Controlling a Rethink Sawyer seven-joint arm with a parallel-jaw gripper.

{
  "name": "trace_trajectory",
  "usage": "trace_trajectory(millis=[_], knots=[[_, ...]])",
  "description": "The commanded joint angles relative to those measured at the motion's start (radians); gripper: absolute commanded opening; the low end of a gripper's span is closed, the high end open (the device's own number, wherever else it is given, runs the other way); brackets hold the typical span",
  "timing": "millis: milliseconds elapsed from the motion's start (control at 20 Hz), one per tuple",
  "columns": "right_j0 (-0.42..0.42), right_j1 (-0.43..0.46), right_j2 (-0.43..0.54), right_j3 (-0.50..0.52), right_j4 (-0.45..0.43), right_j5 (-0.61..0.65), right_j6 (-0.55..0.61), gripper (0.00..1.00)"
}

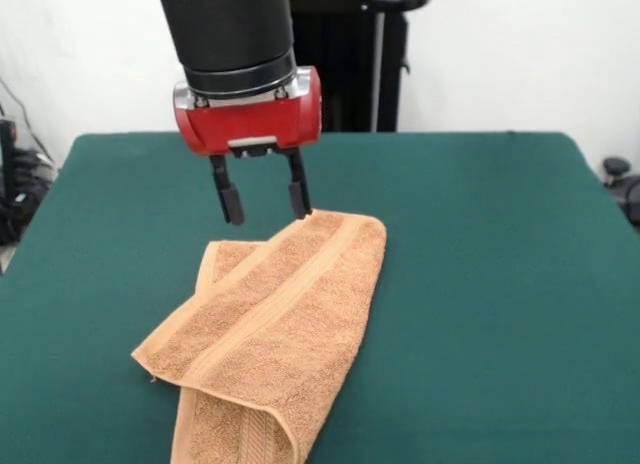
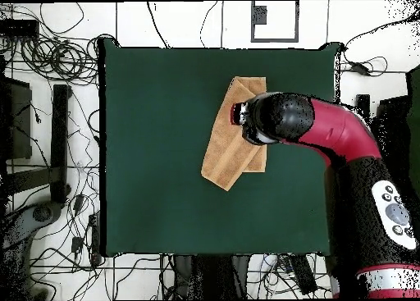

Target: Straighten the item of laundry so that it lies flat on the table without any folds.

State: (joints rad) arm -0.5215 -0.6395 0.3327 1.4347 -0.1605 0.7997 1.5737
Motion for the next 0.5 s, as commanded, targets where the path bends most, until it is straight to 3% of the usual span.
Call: trace_trajectory(millis=[50, 300, 500], knots=[[0.059, 0.037, 0.044, -0.013, 0.024, 0.106, 0.056, 1.0], [0.052, 0.011, 0.03, 0.036, 0.009, 0.069, 0.051, 1.0], [0.027, 0.039, 0.035, 0.062, -0.012, 0.009, 0.023, 1.0]])
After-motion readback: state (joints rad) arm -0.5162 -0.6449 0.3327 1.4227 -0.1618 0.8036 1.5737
